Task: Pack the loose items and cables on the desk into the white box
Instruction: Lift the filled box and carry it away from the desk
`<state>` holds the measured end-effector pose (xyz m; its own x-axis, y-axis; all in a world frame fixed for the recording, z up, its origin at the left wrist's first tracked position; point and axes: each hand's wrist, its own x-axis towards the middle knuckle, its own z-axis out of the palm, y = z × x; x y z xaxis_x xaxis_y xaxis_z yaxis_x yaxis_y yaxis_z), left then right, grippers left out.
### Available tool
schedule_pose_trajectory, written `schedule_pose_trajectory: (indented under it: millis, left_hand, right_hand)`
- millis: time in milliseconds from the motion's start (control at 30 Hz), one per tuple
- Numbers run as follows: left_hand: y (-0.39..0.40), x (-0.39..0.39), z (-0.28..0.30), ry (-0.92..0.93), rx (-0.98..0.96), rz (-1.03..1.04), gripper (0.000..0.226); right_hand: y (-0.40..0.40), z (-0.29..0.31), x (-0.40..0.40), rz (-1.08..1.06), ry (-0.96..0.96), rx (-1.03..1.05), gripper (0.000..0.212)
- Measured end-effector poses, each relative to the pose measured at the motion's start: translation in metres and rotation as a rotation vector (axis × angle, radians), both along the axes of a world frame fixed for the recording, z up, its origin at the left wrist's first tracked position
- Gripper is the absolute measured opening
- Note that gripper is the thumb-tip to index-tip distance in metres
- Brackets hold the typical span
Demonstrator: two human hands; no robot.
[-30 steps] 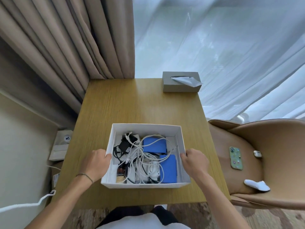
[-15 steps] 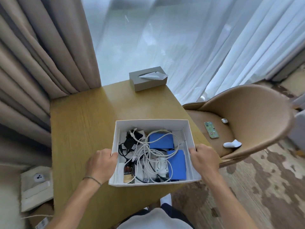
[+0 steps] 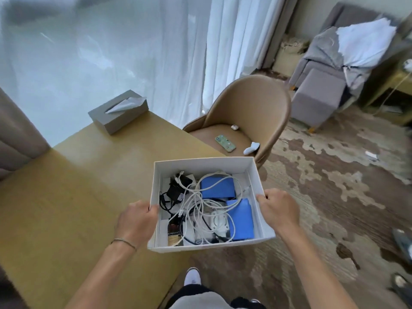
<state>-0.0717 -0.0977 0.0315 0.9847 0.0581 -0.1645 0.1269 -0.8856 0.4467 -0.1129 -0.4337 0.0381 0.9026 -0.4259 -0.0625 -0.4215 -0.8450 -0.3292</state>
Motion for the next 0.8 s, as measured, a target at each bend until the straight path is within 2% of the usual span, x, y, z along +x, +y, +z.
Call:
schedule_pose_trajectory:
  millis: [200,433,800]
  left_hand:
    - [-0.061,-0.004,0.008,0.037,-0.026,-0.198,0.045]
    - [-0.134,-0.045,0.015,0.038,-0.048,-0.367,0.044]
    - [-0.272,-0.176,0.013,-0.092,0.037,-0.713,0.042]
  right_hand:
    - [-0.046,0.007,-0.07,-0.206,0.008,-0.003,0.052]
    - [-0.095,0.009,-0.166,-0.386,-0.008,-0.05,0.05]
    - [-0.162,0.011,-0.384,-0.736,-0.009,-0.03,0.049]
